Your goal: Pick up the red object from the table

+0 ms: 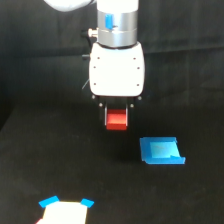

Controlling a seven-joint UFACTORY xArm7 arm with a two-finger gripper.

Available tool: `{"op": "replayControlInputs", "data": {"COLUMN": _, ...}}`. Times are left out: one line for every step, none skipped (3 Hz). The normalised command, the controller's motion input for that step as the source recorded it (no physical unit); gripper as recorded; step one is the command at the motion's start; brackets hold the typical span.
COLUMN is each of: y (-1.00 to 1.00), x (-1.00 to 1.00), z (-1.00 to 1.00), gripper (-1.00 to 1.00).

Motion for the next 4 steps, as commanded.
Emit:
{"op": "replayControlInputs", "data": {"y": -0.34, "x": 0.12, "z": 0.53, "gripper": -1.00}}
{"op": "replayControlInputs", "data": {"y": -0.29, "x": 0.00, "z": 0.63, "gripper": -0.57}}
{"op": "replayControlInputs", "data": {"y": -0.29, "x": 0.01, "z": -0.29, "gripper": -0.84}}
{"op": "replayControlInputs", "data": {"y": -0.55, "x": -0.31, "z": 0.74, "gripper": -0.95}}
